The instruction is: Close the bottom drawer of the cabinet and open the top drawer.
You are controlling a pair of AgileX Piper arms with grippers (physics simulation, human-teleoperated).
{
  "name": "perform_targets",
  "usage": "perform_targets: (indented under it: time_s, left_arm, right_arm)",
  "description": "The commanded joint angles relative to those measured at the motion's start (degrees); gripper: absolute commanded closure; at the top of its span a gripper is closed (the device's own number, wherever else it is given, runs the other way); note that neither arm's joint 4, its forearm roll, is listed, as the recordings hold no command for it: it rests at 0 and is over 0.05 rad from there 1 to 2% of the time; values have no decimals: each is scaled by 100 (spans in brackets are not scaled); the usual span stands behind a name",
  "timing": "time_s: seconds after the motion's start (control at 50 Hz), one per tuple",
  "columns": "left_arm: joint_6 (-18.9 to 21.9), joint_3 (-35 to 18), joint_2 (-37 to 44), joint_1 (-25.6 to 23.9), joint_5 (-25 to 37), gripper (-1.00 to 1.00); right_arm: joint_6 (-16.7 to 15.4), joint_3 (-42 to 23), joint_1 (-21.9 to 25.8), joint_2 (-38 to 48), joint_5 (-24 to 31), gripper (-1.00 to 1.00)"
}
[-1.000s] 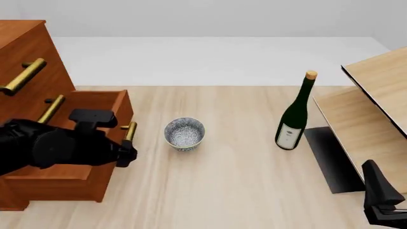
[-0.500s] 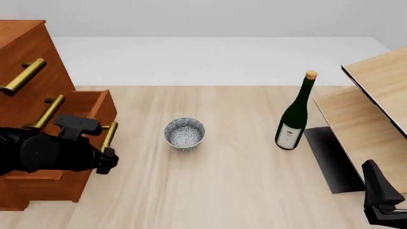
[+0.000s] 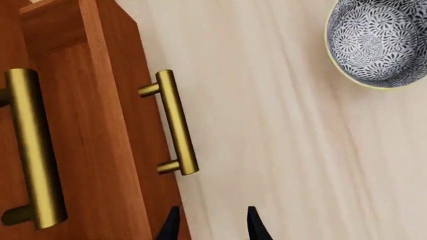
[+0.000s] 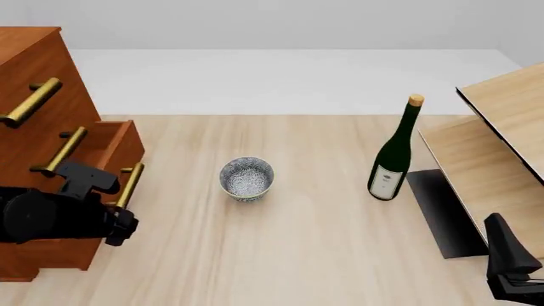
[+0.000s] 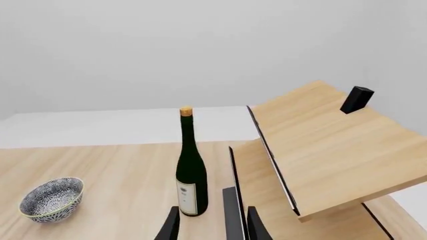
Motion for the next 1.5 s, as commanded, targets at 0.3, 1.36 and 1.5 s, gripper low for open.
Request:
perform_targets:
  time_s: [0.3,1.36,1.5]
  left_arm:
    - [1113,488,-318,597,-313,-100]
    - [2560,1059,-1195,1714,-572,-100]
    - [2626,1060,-1258,1752,-578,-100]
  right_arm:
    - [38,-6,-9,14,-7,-100]
    - [37,0,16,-1,5,-100]
    - [40,-3,15,-1,7,-100]
